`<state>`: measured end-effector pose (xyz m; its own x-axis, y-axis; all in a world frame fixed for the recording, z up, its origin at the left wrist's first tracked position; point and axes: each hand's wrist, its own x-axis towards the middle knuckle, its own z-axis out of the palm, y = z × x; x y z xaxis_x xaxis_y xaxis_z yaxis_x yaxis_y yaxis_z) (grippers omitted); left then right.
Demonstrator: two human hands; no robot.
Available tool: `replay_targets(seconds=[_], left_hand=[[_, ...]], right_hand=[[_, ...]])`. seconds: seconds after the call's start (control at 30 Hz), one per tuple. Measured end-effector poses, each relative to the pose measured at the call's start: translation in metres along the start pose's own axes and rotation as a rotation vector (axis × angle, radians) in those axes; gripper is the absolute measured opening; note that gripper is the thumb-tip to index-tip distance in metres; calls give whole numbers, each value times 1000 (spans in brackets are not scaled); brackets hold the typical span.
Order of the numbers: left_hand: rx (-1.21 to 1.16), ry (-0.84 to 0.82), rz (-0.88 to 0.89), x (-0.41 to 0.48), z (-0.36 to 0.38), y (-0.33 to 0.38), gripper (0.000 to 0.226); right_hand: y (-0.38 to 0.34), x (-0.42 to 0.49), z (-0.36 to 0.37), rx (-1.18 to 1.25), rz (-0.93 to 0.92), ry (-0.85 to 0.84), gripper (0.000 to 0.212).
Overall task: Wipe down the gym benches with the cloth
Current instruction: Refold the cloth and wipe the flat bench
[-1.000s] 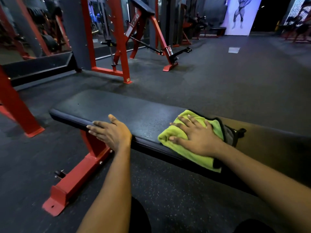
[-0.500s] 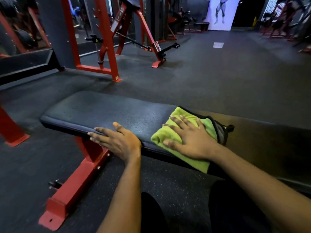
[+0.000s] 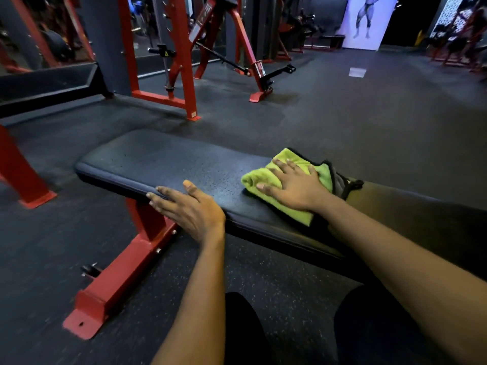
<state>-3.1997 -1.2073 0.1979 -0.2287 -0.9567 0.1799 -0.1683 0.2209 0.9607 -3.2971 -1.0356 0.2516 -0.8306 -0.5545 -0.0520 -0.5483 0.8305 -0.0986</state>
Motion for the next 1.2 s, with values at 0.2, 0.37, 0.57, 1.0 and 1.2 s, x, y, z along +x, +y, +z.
replay_targets(seconds=[0.2,0.37,0.57,1.0,1.2], left_hand=[[-5,-49,-85,65,-19,-15,62],[35,-224,-57,76,-28,-28,65],[95,-219,-71,72,-43,-25,62],[96,71,-184,77,6,-9,71],[100,77,-172,75,3,-9,69]], right_hand=[[-14,-67,5,-97,-207,23,92],[-61,-8,11,-56,-182,15,82],[-93,28,4,-6,-229,-38,83],[-10,84,-3,62,-97,-53,89],[-30,121,-12,54,-138,-53,76]])
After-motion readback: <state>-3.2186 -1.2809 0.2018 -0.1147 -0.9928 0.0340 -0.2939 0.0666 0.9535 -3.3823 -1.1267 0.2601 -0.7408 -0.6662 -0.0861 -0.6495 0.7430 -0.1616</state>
